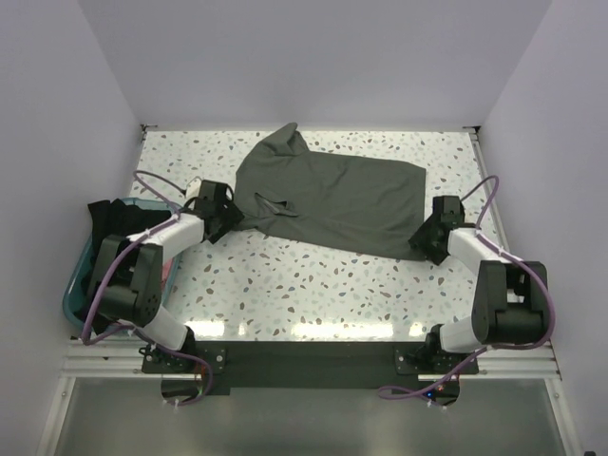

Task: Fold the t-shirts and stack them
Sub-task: Fold the tshirt

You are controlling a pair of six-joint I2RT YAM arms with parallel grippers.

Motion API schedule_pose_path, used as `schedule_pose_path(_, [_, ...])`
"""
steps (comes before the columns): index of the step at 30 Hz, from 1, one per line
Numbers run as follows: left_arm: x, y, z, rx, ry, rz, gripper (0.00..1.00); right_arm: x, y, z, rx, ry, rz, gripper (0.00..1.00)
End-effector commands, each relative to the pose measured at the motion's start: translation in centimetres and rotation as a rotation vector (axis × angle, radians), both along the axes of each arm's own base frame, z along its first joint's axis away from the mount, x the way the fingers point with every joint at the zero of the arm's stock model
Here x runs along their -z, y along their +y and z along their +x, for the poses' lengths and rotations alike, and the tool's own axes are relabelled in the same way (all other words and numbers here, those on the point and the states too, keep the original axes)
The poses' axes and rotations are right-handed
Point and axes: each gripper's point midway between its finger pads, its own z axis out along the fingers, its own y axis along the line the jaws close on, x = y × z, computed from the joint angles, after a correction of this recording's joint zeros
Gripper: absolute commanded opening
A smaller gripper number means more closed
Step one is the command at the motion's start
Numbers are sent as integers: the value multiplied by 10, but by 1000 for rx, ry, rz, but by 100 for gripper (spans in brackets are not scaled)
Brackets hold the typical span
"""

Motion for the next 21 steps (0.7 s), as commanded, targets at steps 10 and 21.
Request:
schedule_pose_path(10, [-5, 2, 40, -13, -62, 19, 25, 5, 0, 25, 14, -3, 7, 28])
schedule_pose_path(21, [-20, 35, -2, -172, 22, 111, 0, -16, -6, 17, -7, -12, 51, 0])
